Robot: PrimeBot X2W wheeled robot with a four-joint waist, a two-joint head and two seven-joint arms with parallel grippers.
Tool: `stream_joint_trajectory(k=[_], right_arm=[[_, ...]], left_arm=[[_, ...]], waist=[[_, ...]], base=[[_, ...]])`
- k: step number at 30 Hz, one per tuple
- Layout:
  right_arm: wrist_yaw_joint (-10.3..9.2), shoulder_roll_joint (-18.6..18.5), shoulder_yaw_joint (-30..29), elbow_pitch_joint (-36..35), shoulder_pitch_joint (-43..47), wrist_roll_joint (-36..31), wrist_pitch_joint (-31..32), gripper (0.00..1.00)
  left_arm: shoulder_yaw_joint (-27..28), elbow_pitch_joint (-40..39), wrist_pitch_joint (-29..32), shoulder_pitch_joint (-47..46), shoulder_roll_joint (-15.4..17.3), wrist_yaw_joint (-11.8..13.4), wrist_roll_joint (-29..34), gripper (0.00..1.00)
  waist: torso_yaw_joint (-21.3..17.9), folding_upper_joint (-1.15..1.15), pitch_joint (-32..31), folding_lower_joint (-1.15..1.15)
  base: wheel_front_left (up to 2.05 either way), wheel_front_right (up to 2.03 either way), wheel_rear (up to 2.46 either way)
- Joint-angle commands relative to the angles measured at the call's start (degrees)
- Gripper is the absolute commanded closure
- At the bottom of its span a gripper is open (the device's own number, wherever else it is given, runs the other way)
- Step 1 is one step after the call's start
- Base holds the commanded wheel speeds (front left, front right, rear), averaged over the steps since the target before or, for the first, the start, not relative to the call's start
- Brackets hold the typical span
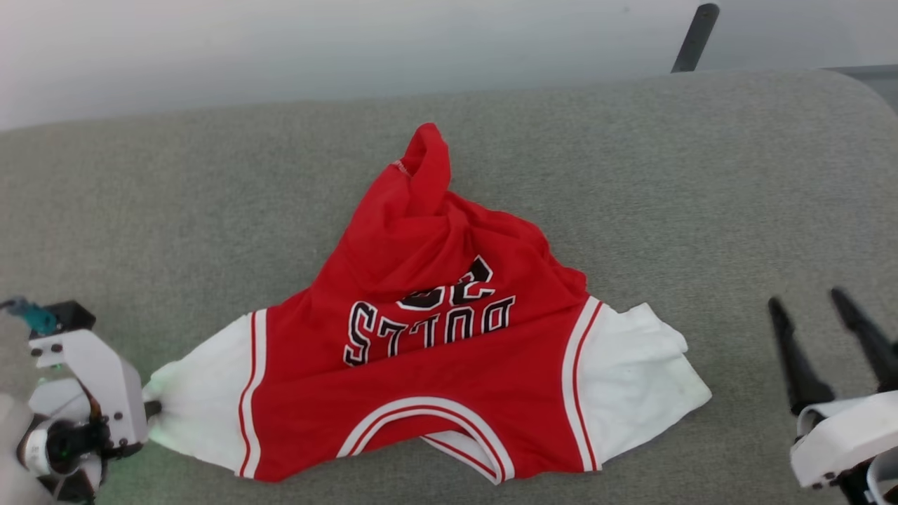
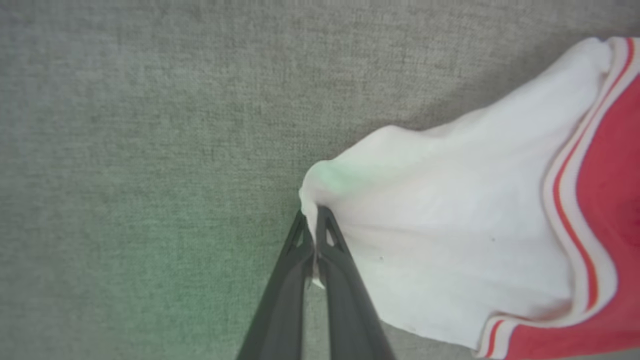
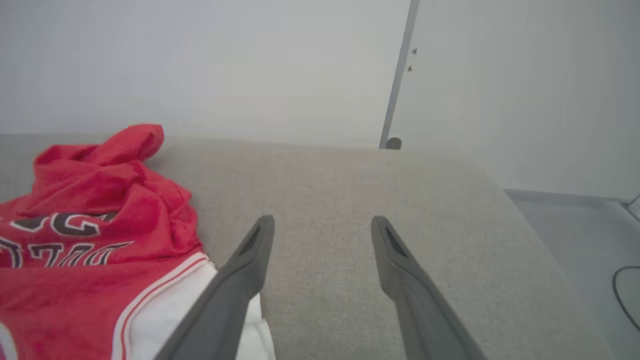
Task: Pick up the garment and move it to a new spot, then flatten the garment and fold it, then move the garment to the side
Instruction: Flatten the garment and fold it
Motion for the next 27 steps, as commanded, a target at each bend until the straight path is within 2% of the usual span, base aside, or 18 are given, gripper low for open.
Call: stream_joint_trajectory(k=[1,8,23,24,25,27], right_arm=[[-0.06,-0.5,0.7,0.8,1.1,1.3,2.1,0.0],[-0.06,-2.3,3.9,4.4,1.6,6.4,11.7,0.0],[-0.05,-2.2,7.3,16.1,-4.2,12.0,24.6,0.0],[-0.03,-2.1,8.3,16.9,-4.4,12.7,25.4,0.53],[-0.01,-2.1,8.9,17.6,-4.8,13.3,26.0,1.0],[0.0,-2.3,9.3,18.2,-5.2,13.6,26.6,1.0]], left_arm=[[-0.7,0.4,-0.2,-0.2,-1.9,-0.3,0.0,1.0],[-1.2,0.3,-0.5,-2.9,-3.3,-0.9,1.0,1.0],[-1.9,-0.2,-1.2,-6.2,-5.5,-1.3,2.3,1.0],[-1.9,-0.1,-1.1,-6.3,-5.6,-1.4,2.2,1.0],[-1.9,0.0,-1.1,-6.3,-5.6,-1.4,2.2,1.0],[-1.9,0.0,-1.0,-6.4,-5.7,-1.4,2.1,1.0]], waist=[[0.8,0.0,0.9,0.0],[2.8,0.0,3.3,0.0],[5.6,0.0,7.6,0.0],[5.6,0.0,7.6,0.0],[5.6,0.0,7.7,0.0],[5.6,0.0,7.7,0.0]], base=[[0.0,0.0,0.0],[0.0,0.0,0.0],[0.0,0.0,0.0],[0.0,0.0,0.0],[0.0,0.0,0.0],[0.0,0.0,0.0]])
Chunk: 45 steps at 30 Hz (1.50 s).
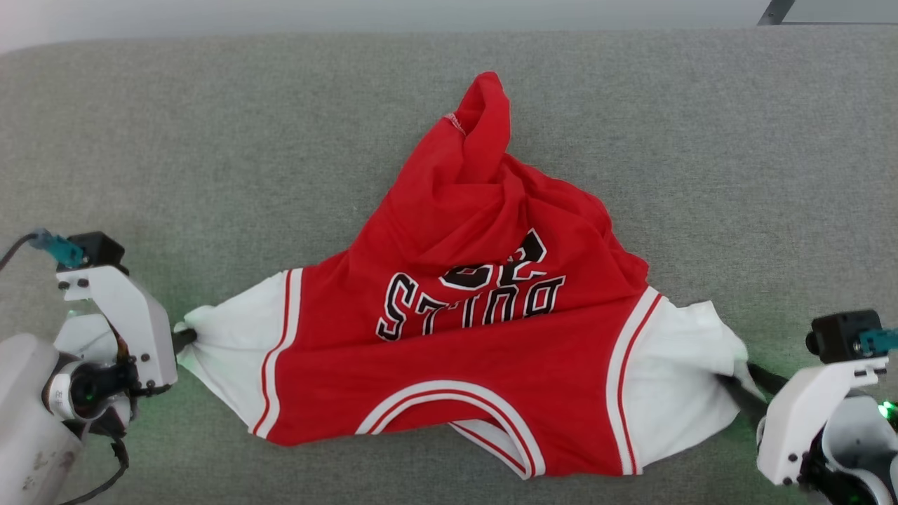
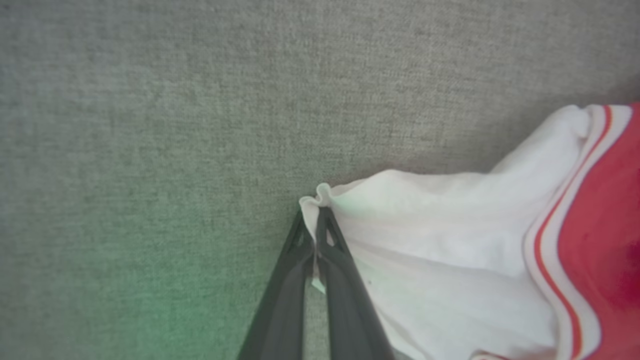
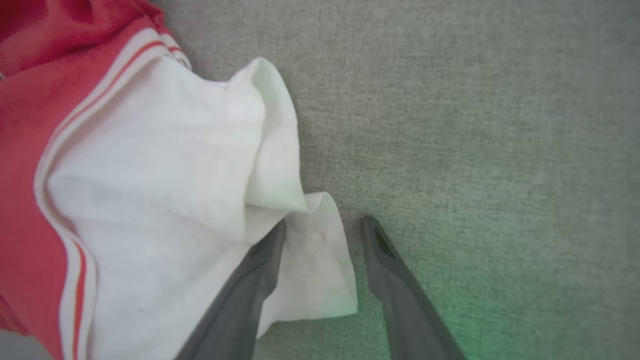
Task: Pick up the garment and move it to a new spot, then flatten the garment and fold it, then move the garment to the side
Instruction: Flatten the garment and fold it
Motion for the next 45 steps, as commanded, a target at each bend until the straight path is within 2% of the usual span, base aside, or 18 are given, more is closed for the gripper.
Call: stream_joint_trajectory(k=[1,8,13,20,24,31,38,45], right_arm=[[0.1,1.3,2.5,2.6,0.4,0.8,1.6,1.0],[0.08,-1.4,1.8,0.4,-4.1,4.4,4.2,1.0],[0.07,-3.6,-0.1,-2.6,-8.5,6.6,7.4,1.0],[0.07,-4.8,-0.9,-4.8,-18.3,7.7,11.1,1.0],[0.07,-5.1,-0.7,-3.4,-24.9,6.3,10.4,1.0],[0.07,-5.3,2.1,3.8,-37.5,3.6,4.5,1.0],[0.06,-5.1,6.8,14.4,-50.5,0.3,-6.0,1.0],[0.06,-3.9,10.4,26.3,-61.4,-2.5,-16.8,1.0]], left_arm=[[-1.3,1.2,0.0,1.0,-2.2,0.1,0.3,1.0],[-1.6,-0.5,2.4,-0.8,-1.6,0.6,0.4,1.0],[-1.7,-4.0,4.9,-4.9,0.1,1.2,1.7,1.0],[-2.4,-7.7,8.1,-12.0,0.3,1.2,4.0,1.0],[-2.6,-7.7,8.9,-16.5,-0.4,0.5,5.4,1.0],[-1.8,-5.0,7.5,-24.9,-2.5,-1.0,7.5,1.0],[-0.2,1.1,2.6,-34.3,-5.4,-0.7,10.2,1.0],[0.4,8.8,-2.8,-42.6,-8.2,-2.0,12.8,1.0]], waist=[[0.0,0.0,0.0,0.0],[0.1,0.0,-2.0,0.0],[0.1,0.0,-5.3,0.0],[0.2,0.0,-10.1,0.0],[0.3,0.0,-12.2,0.0],[0.1,0.0,-14.8,0.0],[-0.1,0.0,-16.2,0.0],[-0.2,0.0,-17.0,0.0]], base=[[0.0,0.0,0.0],[0.0,0.0,0.0],[0.0,0.0,0.0],[0.0,0.0,0.0],[0.0,0.0,0.0],[0.0,0.0,0.0],[0.0,0.0,0.0],[0.0,0.0,0.0]])
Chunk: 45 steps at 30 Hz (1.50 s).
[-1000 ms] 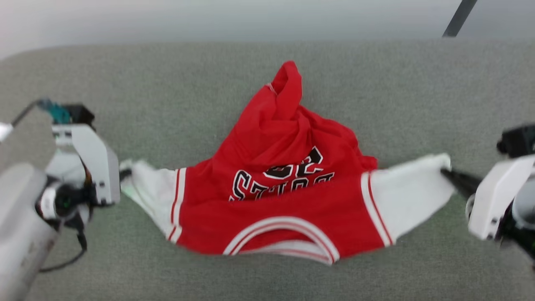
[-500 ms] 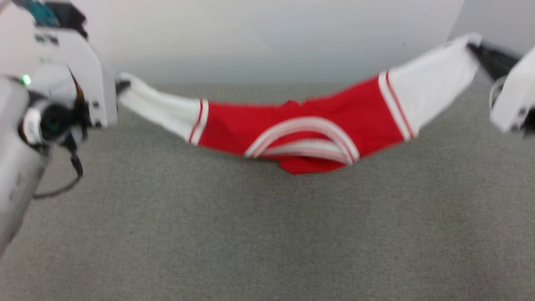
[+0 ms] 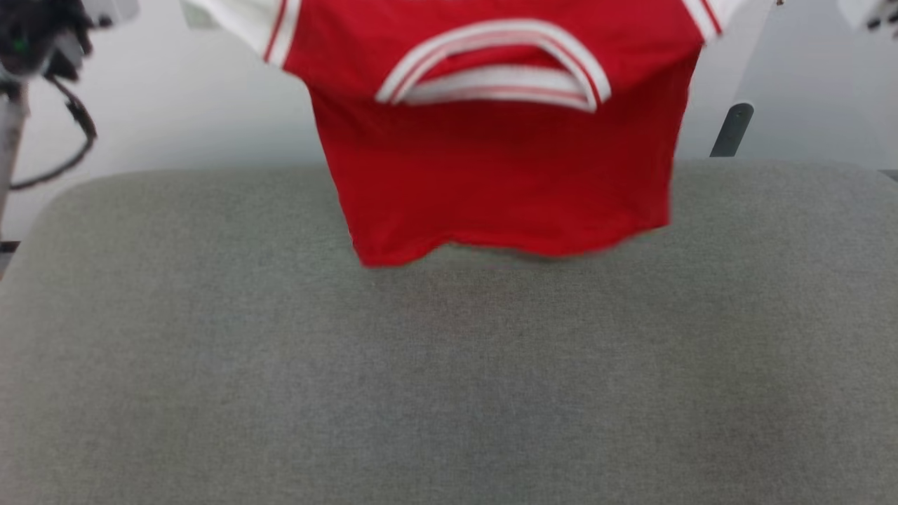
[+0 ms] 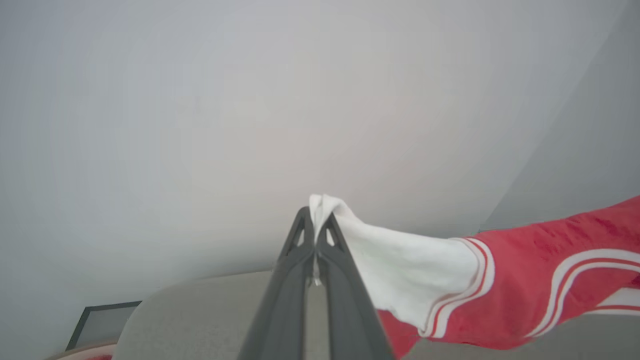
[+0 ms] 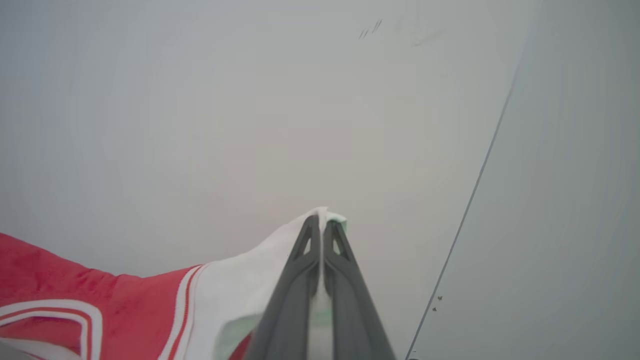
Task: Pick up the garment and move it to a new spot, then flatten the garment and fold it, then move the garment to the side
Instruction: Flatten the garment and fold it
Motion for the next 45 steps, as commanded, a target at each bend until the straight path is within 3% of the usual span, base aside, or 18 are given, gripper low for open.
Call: stream_joint_trajectory(k=[1,12,22,31,38,45], right_arm=[[0.02,0.1,0.7,2.3,-2.3,-0.8,-2.2,1.0],[0.02,1.3,2.7,16.9,-12.3,-2.8,-13.5,1.0],[0.02,-0.6,5.2,20.5,-19.7,-2.6,-17.5,1.0],[0.02,-2.5,4.2,23.4,-29.9,-16.2,-34.1,1.0],[0.01,-2.9,-0.3,17.7,-32.3,-28.6,-35.6,1.0],[0.0,-0.6,-3.9,15.8,-27.4,-33.0,-35.5,1.0]], left_arm=[[0.0,1.5,-1.1,-1.9,-0.4,-0.7,0.8,1.0],[0.7,10.9,-7.1,-9.4,-3.1,-2.8,2.1,1.0],[1.5,13.4,-11.4,-16.7,-4.1,-4.7,2.7,1.0],[2.9,13.6,-24.8,-27.6,-7.3,-5.1,5.3,1.0],[3.6,14.8,-34.7,-33.3,-10.2,-6.7,5.9,1.0],[3.4,19.2,-38.5,-30.1,-12.5,-7.9,4.1,1.0]], waist=[[0.0,0.0,-0.2,0.0],[0.5,0.0,1.3,0.0],[0.8,0.0,14.6,0.0],[2.0,0.0,29.7,0.0],[4.5,0.0,40.0,0.0],[6.8,0.0,45.6,0.0]], base=[[0.0,0.0,0.0],[0.0,0.0,0.0],[0.0,0.0,0.0],[0.0,0.0,0.0],[0.0,0.0,0.0],[0.0,0.0,0.0]])
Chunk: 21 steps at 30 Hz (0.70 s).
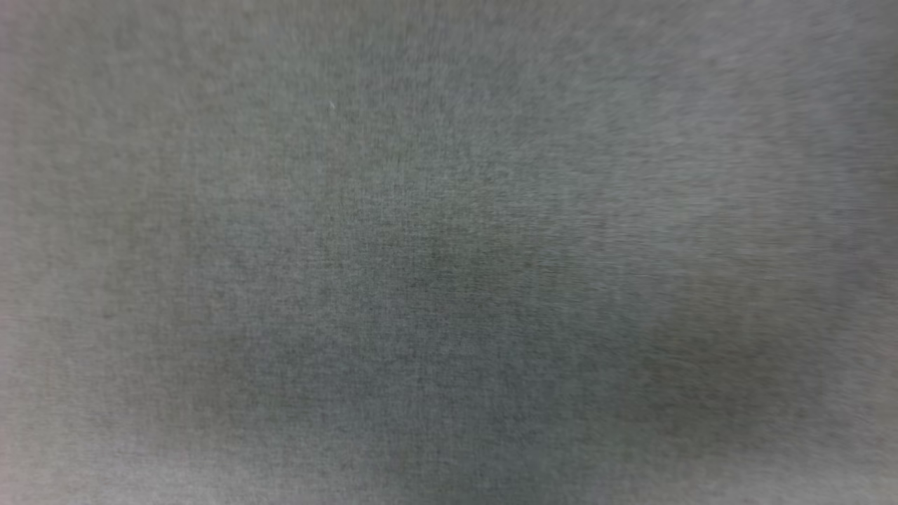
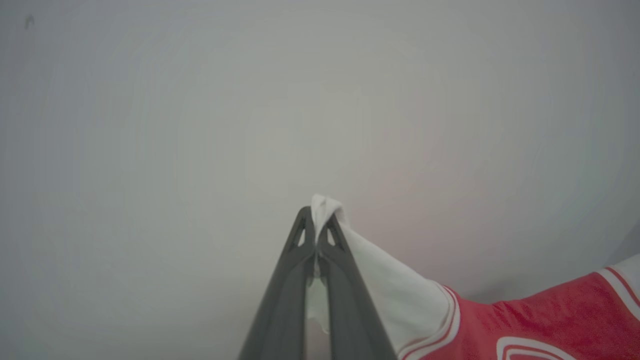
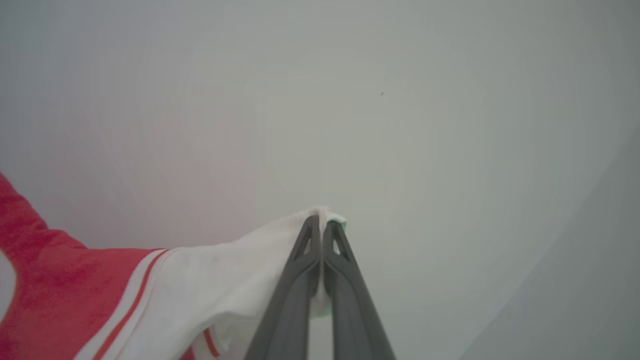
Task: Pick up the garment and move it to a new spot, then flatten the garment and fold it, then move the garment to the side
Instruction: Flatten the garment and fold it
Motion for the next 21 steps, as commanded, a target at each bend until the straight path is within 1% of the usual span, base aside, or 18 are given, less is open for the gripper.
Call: stream_joint_trajectory(k=[1,5,7,11,13,15,18,21], right_arm=[[-0.02,0.7,-0.3,0.7,1.5,-0.4,0.0,1.0],[-0.02,1.6,-0.1,1.9,3.2,-0.6,0.0,1.0],[-0.02,2.3,0.3,3.0,4.3,0.2,0.0,1.0],[-0.02,2.6,1.3,5.9,5.1,2.2,0.0,1.0],[-0.02,2.9,0.7,7.0,5.3,4.6,0.0,1.0],[-0.02,2.5,1.8,7.1,5.7,5.7,0.0,1.0],[-0.02,2.3,2.4,8.1,7.6,10.2,0.0,1.0],[-0.02,1.7,3.6,8.7,9.7,16.3,0.1,1.0]], left_arm=[[-0.1,1.3,-0.9,1.6,-0.4,-0.4,-0.8,1.0],[-0.4,3.4,-1.5,3.5,-0.8,-0.6,-1.5,1.0],[-0.9,4.6,-1.3,4.5,-1.3,-0.7,-1.7,1.0],[-1.5,7.0,-0.5,6.7,-2.3,-0.7,-2.6,1.0],[-1.3,7.5,0.4,7.5,-3.0,-0.8,-3.7,1.0],[-1.4,7.0,1.5,8.3,-3.2,-0.8,-4.8,1.0],[-2.0,5.5,3.6,10.9,-3.0,-0.8,-6.6,1.0],[-2.8,3.2,5.1,13.9,-2.0,-0.8,-8.1,1.0]], waist=[[3.7,0.0,7.8,0.0],[4.1,0.0,8.2,0.0],[4.4,0.0,8.1,0.0],[4.8,0.0,7.5,0.0],[4.9,0.0,7.0,0.0],[5.2,0.0,6.2,0.0],[5.4,0.0,4.2,0.0],[5.7,0.0,1.5,0.0]], base=[[0.0,0.0,0.0],[0.0,0.0,0.0],[0.0,0.0,0.0],[0.0,0.0,0.0],[0.0,0.0,0.0],[0.0,0.0,0.0],[0.0,0.0,0.0],[0.0,0.0,0.0]])
